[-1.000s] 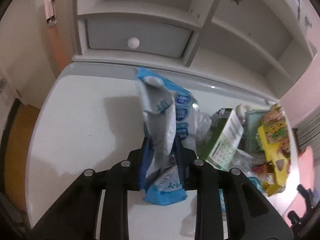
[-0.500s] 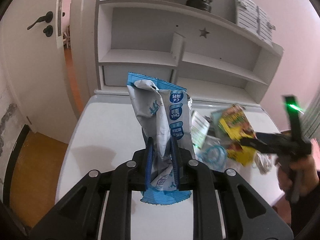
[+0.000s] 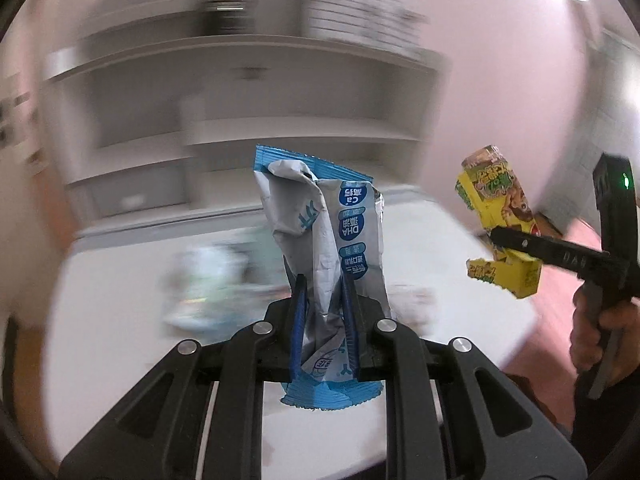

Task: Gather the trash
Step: 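Carry both items to the black bin and open both tools over it, then move both tools back to the desk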

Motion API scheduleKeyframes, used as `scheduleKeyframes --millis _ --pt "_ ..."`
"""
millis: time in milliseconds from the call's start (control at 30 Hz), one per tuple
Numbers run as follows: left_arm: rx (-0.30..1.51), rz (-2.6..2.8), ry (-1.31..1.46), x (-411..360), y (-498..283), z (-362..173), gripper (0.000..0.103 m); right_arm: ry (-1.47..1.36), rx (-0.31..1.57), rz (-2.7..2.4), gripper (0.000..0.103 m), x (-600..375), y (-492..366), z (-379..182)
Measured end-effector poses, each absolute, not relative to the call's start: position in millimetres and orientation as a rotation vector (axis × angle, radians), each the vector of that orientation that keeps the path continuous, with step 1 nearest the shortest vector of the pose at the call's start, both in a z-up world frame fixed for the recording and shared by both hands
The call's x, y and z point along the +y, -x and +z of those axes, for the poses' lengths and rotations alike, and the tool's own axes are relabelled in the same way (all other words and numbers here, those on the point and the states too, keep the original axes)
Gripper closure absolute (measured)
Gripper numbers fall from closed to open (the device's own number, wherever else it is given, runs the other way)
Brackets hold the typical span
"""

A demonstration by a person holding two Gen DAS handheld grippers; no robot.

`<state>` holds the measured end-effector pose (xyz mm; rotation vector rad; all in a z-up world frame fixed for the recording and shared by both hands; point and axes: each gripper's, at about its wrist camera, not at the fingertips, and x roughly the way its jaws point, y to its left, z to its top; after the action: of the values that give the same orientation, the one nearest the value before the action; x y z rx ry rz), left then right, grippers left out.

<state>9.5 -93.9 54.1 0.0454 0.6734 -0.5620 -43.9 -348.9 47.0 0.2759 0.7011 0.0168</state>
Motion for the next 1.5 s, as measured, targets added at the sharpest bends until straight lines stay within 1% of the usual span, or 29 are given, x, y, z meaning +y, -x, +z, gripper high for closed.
scheduleKeyframes --millis 67,100,200,300,367,433,467,500,567,600,667,733,800,900,967,1067,1100,1133,1167,1200,1233,1367,1500 --pt "0.669 -0.657 -0.068 -137 2 50 0.087 -0.278 0.672 -0.145 0.068 -394 93 38" --pt "0.666 -0.744 -0.087 -174 13 47 0.087 -0.282 0.665 -0.208 0.068 -411 113 32" --pt "0.654 -0.922 -0.128 -253 43 34 0.087 -0.315 0.661 -0.437 0.067 -474 188 4" --pt "0.670 -1.109 -0.172 -336 82 8 0.086 -0.381 0.690 -0.658 0.066 -530 260 -32" --pt "0.689 -1.215 -0.209 -384 109 -16 0.086 -0.480 0.706 -0.738 0.066 -562 303 -62" --pt "0.725 -1.318 -0.239 -431 137 -52 0.086 -0.562 0.729 -0.804 0.066 -586 334 -94" --pt "0.747 -1.349 -0.262 -449 146 -70 0.086 -0.618 0.750 -0.844 0.066 -599 351 -120" --pt "0.795 -1.373 -0.299 -475 158 -99 0.086 -0.657 0.767 -0.857 0.066 -608 359 -138" --pt "0.877 -1.397 -0.322 -502 164 -138 0.086 -0.763 0.833 -0.870 0.066 -620 370 -183" --pt "0.957 -1.407 -0.343 -521 169 -170 0.086 -0.813 0.862 -0.863 0.066 -627 370 -205" --pt "1.016 -1.396 -0.394 -540 167 -211 0.086 -0.899 0.918 -0.845 0.066 -630 376 -249" --pt "1.127 -1.392 -0.438 -557 177 -258 0.086 -0.966 0.971 -0.837 0.066 -631 380 -287" --pt "1.234 -1.384 -0.459 -565 180 -296 0.086 -1.001 1.020 -0.832 0.066 -626 379 -312" --pt "1.312 -1.340 -0.522 -577 173 -332 0.086 -1.045 1.070 -0.809 0.066 -618 375 -337" --pt "1.348 -1.338 -0.508 -579 177 -344 0.086 -1.041 1.092 -0.807 0.065 -614 382 -346" --pt "1.366 -1.341 -0.504 -595 186 -347 0.086 -1.043 1.101 -0.802 0.065 -619 377 -348" --pt "1.368 -1.342 -0.498 -600 185 -348 0.086 -1.040 1.099 -0.801 0.063 -636 382 -351" --pt "1.371 -1.342 -0.491 -604 185 -347 0.084 -1.030 1.095 -0.804 0.055 -639 386 -346" --pt "1.372 -1.337 -0.486 -600 186 -346 0.080 -1.001 1.095 -0.818 0.048 -639 381 -345" --pt "1.377 -1.325 -0.490 -598 187 -348 0.050 -0.965 1.094 -0.838 0.036 -641 386 -339" --pt "1.378 -1.312 -0.489 -595 189 -350 0.016 -0.942 1.087 -0.850 0.032 -640 386 -337" --pt "1.305 -1.354 -0.451 -587 192 -338 0.017 -0.941 1.048 -0.845 0.032 -638 389 -330" --pt "1.314 -1.334 -0.449 -586 191 -339 0.017 -0.949 1.055 -0.839 0.032 -638 389 -331"
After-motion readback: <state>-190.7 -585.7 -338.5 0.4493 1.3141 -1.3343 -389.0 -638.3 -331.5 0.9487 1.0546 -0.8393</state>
